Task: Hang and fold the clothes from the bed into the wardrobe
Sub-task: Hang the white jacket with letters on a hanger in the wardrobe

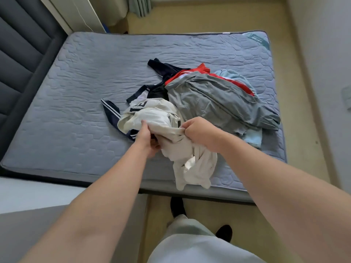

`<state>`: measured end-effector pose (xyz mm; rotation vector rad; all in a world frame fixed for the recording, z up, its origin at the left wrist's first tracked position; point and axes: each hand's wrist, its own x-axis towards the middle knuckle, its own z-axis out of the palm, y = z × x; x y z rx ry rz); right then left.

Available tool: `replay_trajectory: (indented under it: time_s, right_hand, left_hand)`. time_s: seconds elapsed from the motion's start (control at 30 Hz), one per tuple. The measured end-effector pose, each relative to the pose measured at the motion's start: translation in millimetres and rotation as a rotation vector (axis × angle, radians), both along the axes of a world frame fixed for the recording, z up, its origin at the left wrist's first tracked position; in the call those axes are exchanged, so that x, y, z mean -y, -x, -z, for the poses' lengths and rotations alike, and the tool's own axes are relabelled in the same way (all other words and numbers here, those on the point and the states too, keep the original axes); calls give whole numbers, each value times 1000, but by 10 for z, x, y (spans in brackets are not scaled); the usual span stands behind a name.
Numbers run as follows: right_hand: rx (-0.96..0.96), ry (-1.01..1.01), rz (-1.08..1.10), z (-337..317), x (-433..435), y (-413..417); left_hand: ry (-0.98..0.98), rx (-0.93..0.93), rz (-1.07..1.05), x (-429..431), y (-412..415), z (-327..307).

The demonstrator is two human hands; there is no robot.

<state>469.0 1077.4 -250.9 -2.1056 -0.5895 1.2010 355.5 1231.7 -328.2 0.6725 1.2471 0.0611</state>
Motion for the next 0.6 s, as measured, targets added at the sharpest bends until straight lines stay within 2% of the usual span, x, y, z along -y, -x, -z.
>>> replay_trajectory:
  time_s: [0.07,0.13,0.23,0.3,0.4,0.53,0.6]
  right_hand:
    - [50,58,-104,-64,154,-27]
    - [137,163,-236,-111,314,-78]
    - [212,324,-402,-154,562,-119]
    - [164,376,-403,-134,726,-146]
    - [22,256,-211,-118,870,-165]
    - [-145,-67,270,-98,934,-148]
    - [-163,-194,377,-76,1001,-171]
  left_hand:
    - [23,-9,-111,-1,-87,-2]
    - [25,24,-129,43,-177,-44]
    - [-7,114,12,180,-269,-167]
    - [4,196,81,320,-285,-334]
    - [-4,305,184,613,-292,-657]
    - [-100,567,426,953,-283,-981]
    - [-141,637,569,1059,-284,-1175]
